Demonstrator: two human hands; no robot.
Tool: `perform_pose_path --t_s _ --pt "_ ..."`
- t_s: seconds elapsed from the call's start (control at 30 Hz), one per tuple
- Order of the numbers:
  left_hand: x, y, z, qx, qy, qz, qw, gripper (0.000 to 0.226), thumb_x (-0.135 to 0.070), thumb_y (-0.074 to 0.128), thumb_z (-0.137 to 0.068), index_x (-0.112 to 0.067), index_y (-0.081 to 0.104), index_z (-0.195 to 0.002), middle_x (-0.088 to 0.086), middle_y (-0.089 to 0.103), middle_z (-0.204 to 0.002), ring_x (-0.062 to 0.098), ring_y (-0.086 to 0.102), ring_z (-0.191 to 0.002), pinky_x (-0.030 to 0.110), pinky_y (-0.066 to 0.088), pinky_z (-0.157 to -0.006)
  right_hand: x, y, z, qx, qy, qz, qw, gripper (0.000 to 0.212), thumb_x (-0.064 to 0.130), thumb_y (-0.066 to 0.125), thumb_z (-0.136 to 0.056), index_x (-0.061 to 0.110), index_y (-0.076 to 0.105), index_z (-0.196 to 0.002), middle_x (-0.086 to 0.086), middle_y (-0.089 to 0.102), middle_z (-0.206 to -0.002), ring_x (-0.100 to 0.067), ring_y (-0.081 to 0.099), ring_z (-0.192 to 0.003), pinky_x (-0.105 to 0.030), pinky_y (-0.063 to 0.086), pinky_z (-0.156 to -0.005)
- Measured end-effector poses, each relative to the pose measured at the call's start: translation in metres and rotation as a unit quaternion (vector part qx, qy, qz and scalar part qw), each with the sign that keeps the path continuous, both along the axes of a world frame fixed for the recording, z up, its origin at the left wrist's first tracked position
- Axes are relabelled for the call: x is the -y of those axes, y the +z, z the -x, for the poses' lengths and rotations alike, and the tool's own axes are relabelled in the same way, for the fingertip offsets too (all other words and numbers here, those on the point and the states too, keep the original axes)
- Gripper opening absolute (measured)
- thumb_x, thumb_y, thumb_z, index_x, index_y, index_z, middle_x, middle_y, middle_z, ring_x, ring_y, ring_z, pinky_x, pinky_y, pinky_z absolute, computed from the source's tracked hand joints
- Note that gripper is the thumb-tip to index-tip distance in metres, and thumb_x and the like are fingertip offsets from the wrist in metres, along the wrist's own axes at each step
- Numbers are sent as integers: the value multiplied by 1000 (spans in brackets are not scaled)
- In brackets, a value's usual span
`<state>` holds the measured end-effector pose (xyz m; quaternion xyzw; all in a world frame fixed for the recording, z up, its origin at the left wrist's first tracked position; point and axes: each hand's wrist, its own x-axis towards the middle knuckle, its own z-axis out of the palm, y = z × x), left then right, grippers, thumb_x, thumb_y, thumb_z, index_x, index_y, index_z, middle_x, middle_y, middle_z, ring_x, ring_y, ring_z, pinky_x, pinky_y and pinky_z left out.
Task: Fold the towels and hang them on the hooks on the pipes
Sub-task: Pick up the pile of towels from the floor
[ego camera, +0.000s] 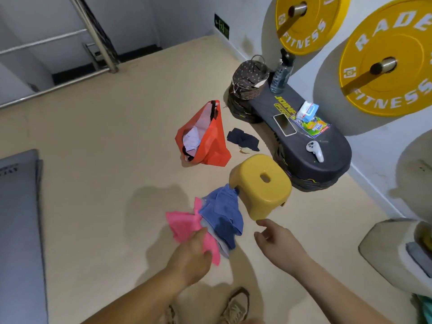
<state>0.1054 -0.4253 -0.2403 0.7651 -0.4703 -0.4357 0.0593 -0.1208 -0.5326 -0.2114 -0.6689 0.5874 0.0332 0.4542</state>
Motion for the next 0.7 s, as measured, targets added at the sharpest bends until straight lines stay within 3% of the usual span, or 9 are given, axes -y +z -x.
perform_pose_path --t_s 0.07,0.17,0.3,0.37,0.43,0.53,0.63,0.7 --pt "20 -51 -5 -10 18 -25 999 64 -26 50 -102 -19 22 -160 2 43 -158 21 48 -140 29 40 -113 24 -55 -15 -7 -5 -21 1000 43 34 55 -101 25 52 -142 7 69 -100 -10 66 -84 -28 53 -78" --pt "39 -150 -26 -11 75 -48 996 59 -29 50 -101 -22 29 -157 5 52 -149 24 58 -126 30 47 -99 48 -151 -44 -24 -19 -48 998 47 34 56 -100 23 49 -145 4 68 -107 -16 67 -92 -33 55 -84" --pt "51 -305 -58 -15 160 -68 985 60 -28 50 -103 -23 29 -159 7 55 -149 25 59 -128 30 45 -102 74 -301 -80 -62 -12 -72 995 55 34 56 -101 21 43 -153 -4 60 -138 -25 61 -124 -32 48 -98" --pt "53 -376 -68 -13 204 -64 977 54 -28 51 -102 -24 39 -155 10 54 -147 30 59 -127 33 46 -101 86 -372 -95 -82 5 -72 994 59 37 57 -100 21 41 -154 -8 52 -150 -28 54 -135 -36 45 -106" --pt "51 -444 -77 -21 270 -66 960 50 -34 54 -100 -19 48 -147 15 55 -141 36 60 -122 36 49 -97 97 -436 -107 -100 18 -67 993 61 39 58 -99 21 40 -155 -11 48 -152 -32 53 -135 -37 45 -106" --pt "48 -527 -89 -17 349 -89 933 66 -51 55 -96 -10 45 -148 25 51 -143 43 58 -121 41 50 -98 114 -512 -118 -128 25 -55 990 61 44 60 -98 28 41 -153 -12 44 -151 -35 56 -129 -38 46 -104" --pt "47 -574 -93 -19 393 -71 917 75 -51 63 -93 -19 37 -156 27 40 -155 43 48 -135 41 43 -107 126 -561 -124 -109 8 -38 993 71 51 63 -94 30 37 -156 -8 34 -159 -34 48 -138 -44 43 -112" --pt "49 -588 -91 -43 409 -33 911 85 -56 67 -85 -37 29 -159 21 41 -156 41 45 -138 42 42 -111 131 -582 -126 -90 -12 -38 995 79 58 66 -90 35 34 -158 -1 22 -164 -31 35 -148 -46 36 -120"
